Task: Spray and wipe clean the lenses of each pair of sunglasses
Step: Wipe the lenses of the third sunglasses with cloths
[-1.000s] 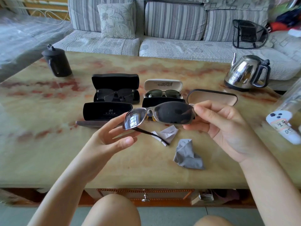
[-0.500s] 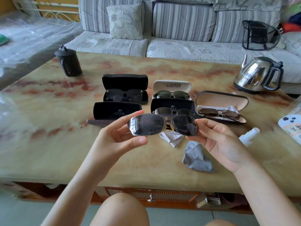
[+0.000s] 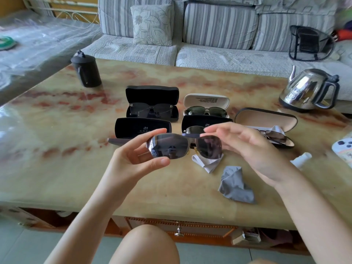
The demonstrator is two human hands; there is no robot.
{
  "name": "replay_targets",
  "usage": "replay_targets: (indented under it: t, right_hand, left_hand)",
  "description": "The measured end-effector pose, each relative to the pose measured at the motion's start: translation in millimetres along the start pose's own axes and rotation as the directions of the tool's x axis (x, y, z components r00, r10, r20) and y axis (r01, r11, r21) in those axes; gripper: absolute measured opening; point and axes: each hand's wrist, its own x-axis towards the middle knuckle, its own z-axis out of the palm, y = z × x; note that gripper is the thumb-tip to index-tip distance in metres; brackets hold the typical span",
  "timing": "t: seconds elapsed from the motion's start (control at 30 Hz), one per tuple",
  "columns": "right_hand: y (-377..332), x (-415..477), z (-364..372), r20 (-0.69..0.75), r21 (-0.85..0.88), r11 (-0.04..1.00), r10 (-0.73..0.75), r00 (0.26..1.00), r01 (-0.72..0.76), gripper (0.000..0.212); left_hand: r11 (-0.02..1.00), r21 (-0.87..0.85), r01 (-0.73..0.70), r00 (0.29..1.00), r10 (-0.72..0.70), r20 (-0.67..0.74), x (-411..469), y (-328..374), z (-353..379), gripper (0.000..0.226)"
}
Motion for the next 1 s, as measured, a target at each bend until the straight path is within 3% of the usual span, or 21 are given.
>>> replay_targets:
  t: [0.1, 0.23, 0.3, 0.43, 0.6, 0.77, 1.0]
  right_hand:
    - [-19, 17, 10, 0.107, -0.122, 0.992, 0.018, 0.994, -0.004, 0.026]
    - [-32, 41, 15, 0.264, -0.228, 0.971, 0.134, 0.955, -0.074, 0.031]
    - [-34, 51, 18, 0.306, -0.261, 0.963, 0.154, 0.939, -0.073, 0.022]
    - [-33, 67, 31, 0.340, -0.302, 0.952, 0.152, 0.928, -0.045, 0.002]
    - [-34, 84, 47, 0.337, -0.261, 0.965, 0.118, 0.934, -0.028, 0.005]
    - [-37, 99, 54, 0.341, -0.259, 0.965, 0.125, 0.932, -0.035, 0.001]
    - [-24, 97, 50, 0.373, -0.200, 0.980, 0.059, 0.926, 0.018, 0.003]
  left_hand:
    - [1.000, -0.023, 0.012, 1.000, -0.012, 0.020, 1, -2, -10, 0.067]
    - [0.999, -0.037, 0.030, 1.000, -0.030, 0.006, 4, -5, -22, 0.072]
    - [0.999, -0.033, 0.032, 0.999, -0.032, 0.010, 5, -6, -27, 0.072]
    - [0.999, -0.016, 0.041, 0.999, -0.041, -0.015, 10, -9, -37, 0.072]
    - [0.999, 0.009, 0.037, 0.996, -0.036, -0.076, 15, -10, -50, 0.057]
    - [0.998, 0.061, 0.018, 0.980, -0.006, -0.201, 17, -12, -64, 0.059]
    - [0.997, 0.057, -0.049, 0.968, 0.061, -0.243, 11, -5, -59, 0.048]
